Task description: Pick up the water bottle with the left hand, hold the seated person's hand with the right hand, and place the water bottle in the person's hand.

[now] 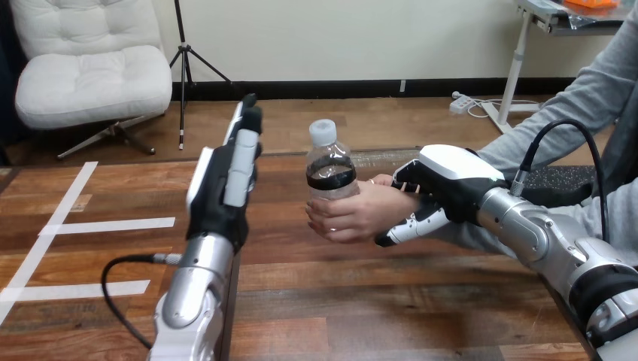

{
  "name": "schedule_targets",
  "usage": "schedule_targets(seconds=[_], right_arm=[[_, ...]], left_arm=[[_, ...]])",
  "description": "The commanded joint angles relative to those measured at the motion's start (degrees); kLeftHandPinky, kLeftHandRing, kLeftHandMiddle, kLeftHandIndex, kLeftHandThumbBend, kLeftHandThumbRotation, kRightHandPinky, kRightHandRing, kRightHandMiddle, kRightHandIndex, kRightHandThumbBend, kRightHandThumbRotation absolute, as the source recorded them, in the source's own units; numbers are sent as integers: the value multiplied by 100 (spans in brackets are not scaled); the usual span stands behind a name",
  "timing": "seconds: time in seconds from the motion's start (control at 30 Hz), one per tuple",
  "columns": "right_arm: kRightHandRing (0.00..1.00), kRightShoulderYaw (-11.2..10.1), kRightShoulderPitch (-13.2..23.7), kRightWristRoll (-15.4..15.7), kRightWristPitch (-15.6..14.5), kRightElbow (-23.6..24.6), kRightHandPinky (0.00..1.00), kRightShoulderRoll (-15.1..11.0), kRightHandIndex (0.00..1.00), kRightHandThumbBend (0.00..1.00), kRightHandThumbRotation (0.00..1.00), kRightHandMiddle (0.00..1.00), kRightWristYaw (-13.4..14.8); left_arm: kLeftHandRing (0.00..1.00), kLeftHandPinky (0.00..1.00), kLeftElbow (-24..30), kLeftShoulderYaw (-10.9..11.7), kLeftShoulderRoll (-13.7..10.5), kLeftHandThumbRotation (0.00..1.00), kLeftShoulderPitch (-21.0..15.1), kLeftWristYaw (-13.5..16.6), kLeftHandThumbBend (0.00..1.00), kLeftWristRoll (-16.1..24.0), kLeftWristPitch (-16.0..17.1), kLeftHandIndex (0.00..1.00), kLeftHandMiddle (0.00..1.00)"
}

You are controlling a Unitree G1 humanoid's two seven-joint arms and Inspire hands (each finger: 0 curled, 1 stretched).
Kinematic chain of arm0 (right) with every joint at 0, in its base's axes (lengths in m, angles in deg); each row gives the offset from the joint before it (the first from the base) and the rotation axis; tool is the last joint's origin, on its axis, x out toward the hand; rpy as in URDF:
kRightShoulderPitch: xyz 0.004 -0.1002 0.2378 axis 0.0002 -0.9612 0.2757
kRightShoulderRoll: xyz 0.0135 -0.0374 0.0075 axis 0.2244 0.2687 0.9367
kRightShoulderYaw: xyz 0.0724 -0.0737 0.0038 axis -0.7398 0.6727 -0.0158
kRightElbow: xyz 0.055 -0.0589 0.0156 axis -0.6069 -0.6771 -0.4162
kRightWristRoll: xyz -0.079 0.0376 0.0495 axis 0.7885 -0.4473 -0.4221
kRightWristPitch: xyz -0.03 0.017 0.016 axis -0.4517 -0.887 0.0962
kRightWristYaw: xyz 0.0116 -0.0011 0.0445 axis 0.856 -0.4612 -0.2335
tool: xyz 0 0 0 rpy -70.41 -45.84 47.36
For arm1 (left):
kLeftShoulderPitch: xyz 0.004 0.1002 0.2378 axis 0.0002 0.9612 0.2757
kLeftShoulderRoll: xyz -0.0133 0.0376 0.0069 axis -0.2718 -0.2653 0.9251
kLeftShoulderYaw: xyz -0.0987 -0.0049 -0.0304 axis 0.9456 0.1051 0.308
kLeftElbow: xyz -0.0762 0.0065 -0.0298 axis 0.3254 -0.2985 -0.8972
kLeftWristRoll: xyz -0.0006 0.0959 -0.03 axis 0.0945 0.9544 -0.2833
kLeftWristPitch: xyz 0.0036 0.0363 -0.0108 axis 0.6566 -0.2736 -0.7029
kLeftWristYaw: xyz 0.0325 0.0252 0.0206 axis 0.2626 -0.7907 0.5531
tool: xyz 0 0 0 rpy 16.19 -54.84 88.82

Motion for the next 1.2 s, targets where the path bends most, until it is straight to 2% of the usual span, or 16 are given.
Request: schedule_targets(seconds=[0.0, 0.4, 0.77, 1.17], right_arm=[[64, -52, 728, 16, 21, 77, 58, -83, 70, 99, 84, 68, 29], [70, 0, 702, 140, 85, 85, 63, -156, 75, 100, 98, 72, 124], [73, -21, 703, 125, 47, 112, 64, -211, 77, 100, 100, 75, 0], [76, -211, 552, -89, 126, 350, 68, -357, 79, 100, 100, 78, -120]], left_arm=[[100, 100, 504, 90, -119, 100, -114, 15, 95, -58, 50, 99, 100], [100, 100, 756, 121, -174, 100, 27, 56, 96, -62, -37, 97, 100], [100, 100, 904, 188, -204, 100, 145, -3, 94, -76, -45, 97, 100], [100, 100, 1219, 273, -246, 100, 406, -52, 94, -144, -130, 97, 100]])
